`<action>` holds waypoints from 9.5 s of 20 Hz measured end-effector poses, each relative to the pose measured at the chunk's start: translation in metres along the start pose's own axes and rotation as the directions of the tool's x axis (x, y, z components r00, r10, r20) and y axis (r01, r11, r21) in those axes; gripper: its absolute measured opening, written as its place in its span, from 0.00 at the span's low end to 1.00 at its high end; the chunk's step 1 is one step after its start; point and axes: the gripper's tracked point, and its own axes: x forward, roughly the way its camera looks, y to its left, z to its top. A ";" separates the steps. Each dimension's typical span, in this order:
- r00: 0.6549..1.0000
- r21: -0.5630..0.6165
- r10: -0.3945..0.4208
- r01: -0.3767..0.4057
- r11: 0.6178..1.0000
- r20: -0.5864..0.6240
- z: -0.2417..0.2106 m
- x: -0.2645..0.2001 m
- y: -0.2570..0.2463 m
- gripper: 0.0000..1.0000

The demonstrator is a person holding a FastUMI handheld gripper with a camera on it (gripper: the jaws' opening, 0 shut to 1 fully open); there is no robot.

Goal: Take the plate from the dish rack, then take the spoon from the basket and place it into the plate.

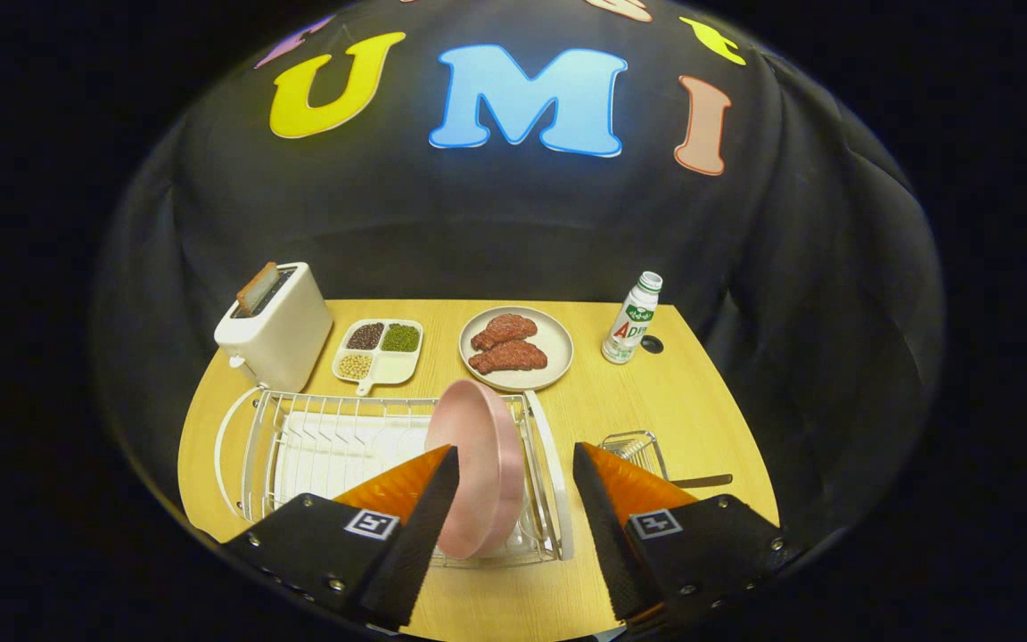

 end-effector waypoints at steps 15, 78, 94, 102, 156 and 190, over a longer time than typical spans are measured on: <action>0.961 -0.089 -0.156 0.139 0.986 -0.227 -0.023 0.048 -0.006 0.16; 0.773 0.224 0.418 -0.353 0.909 -0.478 -0.255 -0.014 -0.049 0.05; 0.950 0.052 0.308 -0.306 0.951 -0.040 -0.182 -0.024 -0.122 0.15; 0.922 0.042 0.255 -0.279 0.959 0.291 -0.134 -0.030 -0.171 0.15; 0.854 -0.005 0.212 -0.239 0.971 0.475 -0.011 0.012 -0.179 0.05; 0.827 -0.063 0.306 -0.315 0.947 0.472 -0.075 -0.131 -0.123 0.05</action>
